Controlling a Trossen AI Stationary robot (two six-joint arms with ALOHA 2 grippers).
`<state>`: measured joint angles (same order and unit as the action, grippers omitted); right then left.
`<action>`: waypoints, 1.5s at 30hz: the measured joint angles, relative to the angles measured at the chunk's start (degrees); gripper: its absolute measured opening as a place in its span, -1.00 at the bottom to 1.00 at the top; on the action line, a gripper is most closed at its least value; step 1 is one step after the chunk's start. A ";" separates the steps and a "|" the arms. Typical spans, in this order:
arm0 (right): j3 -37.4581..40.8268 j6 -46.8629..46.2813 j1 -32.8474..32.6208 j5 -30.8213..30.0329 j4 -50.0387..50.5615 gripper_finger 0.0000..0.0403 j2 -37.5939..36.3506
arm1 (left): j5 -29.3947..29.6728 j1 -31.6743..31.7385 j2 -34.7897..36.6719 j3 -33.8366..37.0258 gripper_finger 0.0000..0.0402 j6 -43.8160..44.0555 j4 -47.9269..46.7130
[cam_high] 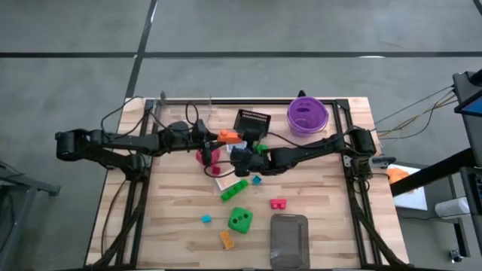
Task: Pick & Place Toys
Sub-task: Put the orange game piece into the transparent bin
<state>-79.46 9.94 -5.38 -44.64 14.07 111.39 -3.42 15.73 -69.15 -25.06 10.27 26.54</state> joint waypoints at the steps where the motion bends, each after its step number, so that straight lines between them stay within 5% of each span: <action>1: 0.02 -0.83 -0.03 0.53 0.83 0.86 0.00 | -0.10 0.00 0.20 0.00 -0.39 -0.54 -0.22; 12: 2.60 -2.13 0.04 13.60 -2.42 0.60 -0.67 | 2.53 0.03 11.00 0.19 -0.39 -7.85 -12.12; 23: 22.96 2.45 0.20 39.66 -48.46 0.39 -8.35 | 2.66 0.13 29.44 7.71 -0.39 -11.28 -18.30; 32: 39.10 0.27 -0.77 42.35 -56.96 0.20 -21.33 | 26.67 0.91 35.09 9.33 -0.39 -10.68 -30.74; 40: 45.79 -0.60 -3.10 42.49 -57.55 0.05 -30.59 | 35.71 5.31 32.07 9.29 -0.39 -10.27 -28.90; 45: 47.09 -0.73 -3.18 42.35 -57.10 0.01 -32.68 | 36.46 10.67 28.24 9.33 -0.39 -9.72 -28.88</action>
<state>-32.37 9.21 -8.56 -2.29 -43.03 78.72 33.04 26.40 -40.92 -15.73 0.55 -2.34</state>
